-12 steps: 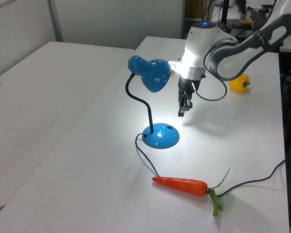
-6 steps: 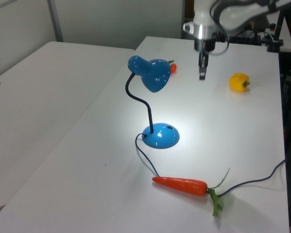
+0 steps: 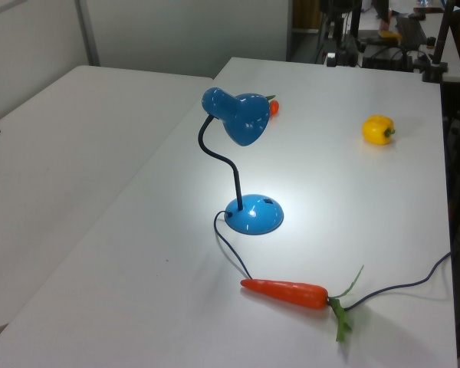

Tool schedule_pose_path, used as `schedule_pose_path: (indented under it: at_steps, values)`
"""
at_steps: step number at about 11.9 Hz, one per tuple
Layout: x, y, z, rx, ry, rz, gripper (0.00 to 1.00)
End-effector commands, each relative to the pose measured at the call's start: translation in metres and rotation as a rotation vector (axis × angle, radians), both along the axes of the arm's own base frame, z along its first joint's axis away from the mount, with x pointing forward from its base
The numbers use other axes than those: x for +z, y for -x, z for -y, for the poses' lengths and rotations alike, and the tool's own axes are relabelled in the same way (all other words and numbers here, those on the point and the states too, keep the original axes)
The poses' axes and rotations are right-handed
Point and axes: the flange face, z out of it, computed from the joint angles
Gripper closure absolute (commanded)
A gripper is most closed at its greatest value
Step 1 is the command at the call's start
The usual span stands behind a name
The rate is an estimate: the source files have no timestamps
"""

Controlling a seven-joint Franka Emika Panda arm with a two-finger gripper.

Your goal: Turn on desk lamp

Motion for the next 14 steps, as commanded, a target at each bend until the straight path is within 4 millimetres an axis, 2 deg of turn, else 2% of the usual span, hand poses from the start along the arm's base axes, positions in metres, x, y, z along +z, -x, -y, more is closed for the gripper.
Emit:
schedule_pose_path:
  at_steps: [1,2,3,4,5,14]
  values:
    - [0.027,0.015,-0.003,-0.024,0.020,0.012,0.77]
    - [0.030,0.017,-0.006,-0.036,0.020,0.020,0.69]
    - [0.030,0.018,-0.002,-0.051,0.020,0.020,0.53]
    - [0.032,0.020,0.001,-0.059,0.020,0.022,0.19]
    - [0.031,0.022,0.004,-0.062,0.025,0.010,0.00]
    - [0.034,0.024,0.018,-0.077,0.036,-0.002,0.00]
